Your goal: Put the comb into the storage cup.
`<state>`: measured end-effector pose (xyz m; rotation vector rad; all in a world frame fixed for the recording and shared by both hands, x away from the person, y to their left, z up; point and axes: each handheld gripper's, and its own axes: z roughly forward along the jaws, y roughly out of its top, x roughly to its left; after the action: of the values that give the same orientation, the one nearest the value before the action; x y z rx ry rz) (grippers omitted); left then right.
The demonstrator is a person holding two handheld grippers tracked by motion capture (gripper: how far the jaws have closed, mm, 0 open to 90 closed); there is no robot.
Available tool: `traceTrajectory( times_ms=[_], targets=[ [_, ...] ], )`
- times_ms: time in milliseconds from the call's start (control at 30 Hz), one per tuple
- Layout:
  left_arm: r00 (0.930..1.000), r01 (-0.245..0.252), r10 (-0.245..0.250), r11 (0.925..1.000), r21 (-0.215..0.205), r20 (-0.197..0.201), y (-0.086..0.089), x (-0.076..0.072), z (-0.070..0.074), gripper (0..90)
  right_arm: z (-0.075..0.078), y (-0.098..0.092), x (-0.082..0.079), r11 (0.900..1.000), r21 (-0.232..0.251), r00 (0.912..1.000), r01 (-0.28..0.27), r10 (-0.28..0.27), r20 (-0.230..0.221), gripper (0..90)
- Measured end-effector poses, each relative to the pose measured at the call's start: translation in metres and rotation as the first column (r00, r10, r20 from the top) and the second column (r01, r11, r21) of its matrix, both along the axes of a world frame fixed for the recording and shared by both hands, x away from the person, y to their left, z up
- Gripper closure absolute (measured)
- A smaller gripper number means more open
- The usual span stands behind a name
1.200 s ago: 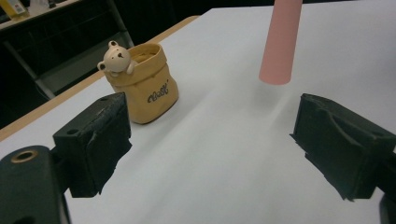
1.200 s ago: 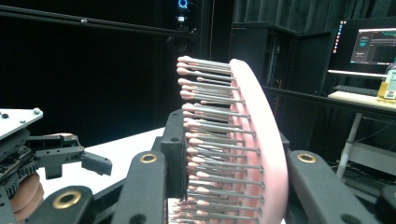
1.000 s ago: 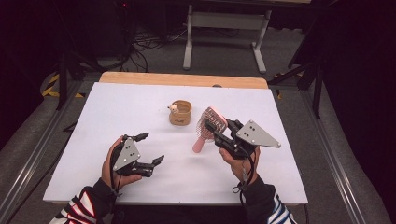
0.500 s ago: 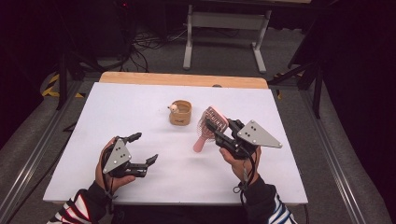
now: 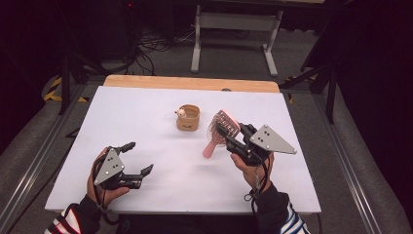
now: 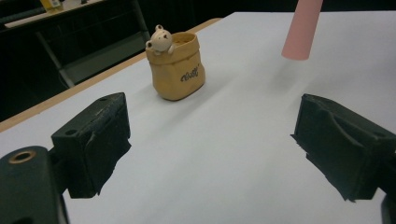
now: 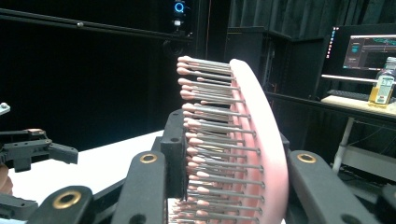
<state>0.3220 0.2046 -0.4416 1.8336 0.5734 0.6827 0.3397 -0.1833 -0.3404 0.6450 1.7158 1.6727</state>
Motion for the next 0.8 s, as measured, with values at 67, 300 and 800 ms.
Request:
traceTrajectory(
  times_ms=[67,300,800],
  targets=[
    [1.0,0.005,-0.005,1.0,0.003,-0.006,0.003,-0.002,-0.001,11.4,0.0,0.0,0.0,1.0,-0.001,1.0,0.001,-0.001,0.001,63.8],
    [0.9999,-0.012,0.012,0.9998,0.016,-0.007,0.012,-0.006,-0.004,10.3,0.003,0.002,0.001,1.0,-0.005,0.9999,0.002,-0.002,0.011,63.8],
    [0.9986,-0.049,0.05,0.9976,0.049,-0.017,0.027,-0.01,-0.01,9.9,0.021,-0.001,0.01,1.0,0.015,0.9988,0.024,-0.025,0.042,63.8]
  ],
)
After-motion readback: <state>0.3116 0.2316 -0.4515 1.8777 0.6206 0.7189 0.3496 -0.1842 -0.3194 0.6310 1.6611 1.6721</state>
